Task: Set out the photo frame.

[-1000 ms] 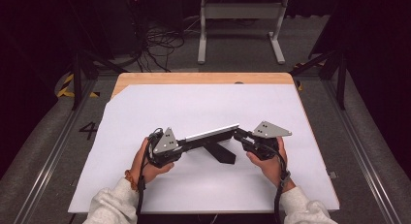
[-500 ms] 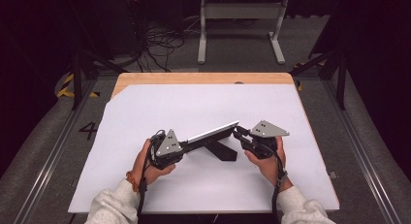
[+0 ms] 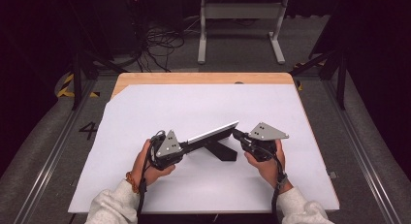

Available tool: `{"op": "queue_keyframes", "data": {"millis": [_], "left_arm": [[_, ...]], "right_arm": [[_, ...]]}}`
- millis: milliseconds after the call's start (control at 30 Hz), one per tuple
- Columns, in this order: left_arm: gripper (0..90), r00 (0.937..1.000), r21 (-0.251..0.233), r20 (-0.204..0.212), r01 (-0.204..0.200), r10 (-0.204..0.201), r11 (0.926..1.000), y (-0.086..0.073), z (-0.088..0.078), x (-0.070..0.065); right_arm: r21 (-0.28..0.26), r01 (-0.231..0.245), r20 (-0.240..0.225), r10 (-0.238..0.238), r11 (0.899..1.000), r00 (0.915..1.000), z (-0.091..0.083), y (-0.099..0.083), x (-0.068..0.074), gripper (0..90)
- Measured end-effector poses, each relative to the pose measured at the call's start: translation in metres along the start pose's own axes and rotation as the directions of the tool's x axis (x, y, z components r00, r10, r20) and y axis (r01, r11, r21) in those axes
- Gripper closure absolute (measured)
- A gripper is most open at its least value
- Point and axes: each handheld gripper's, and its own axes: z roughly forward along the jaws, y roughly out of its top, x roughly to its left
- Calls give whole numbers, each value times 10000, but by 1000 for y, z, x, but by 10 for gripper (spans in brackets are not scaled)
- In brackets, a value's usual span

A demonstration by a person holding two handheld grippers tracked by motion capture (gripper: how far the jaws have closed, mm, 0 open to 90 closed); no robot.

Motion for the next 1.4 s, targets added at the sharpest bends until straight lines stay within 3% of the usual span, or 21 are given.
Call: {"op": "queue_keyframes", "data": {"millis": [433, 667, 933, 1200, 1400], "left_arm": [[842, 9988, 117, -144, -470, 472, 9988, 3, 0, -10], [836, 9983, 109, -247, -524, 527, 9986, 4, 2, -13], [828, 9977, 136, -340, -579, 583, 9982, 5, 3, -15], [818, 9985, -81, -282, -474, 472, 9988, 4, -6, -15], [835, 9990, -217, -215, -407, 402, 9989, 3, -10, -16]], "right_arm": [[49, 277, -197, -276, 9996, 9994, 13, 5, 14, 900], [31, 98, -237, -97, 9999, 9997, 16, 5, 14, 900], [-20, 459, -302, -459, 9989, 9985, 15, 10, 23, 900], [-145, -38, -89, 36, 9999, 10000, 11, 8, 9, 900], [-140, -47, -114, 45, 9999, 9999, 12, 9, 8, 900]]}}
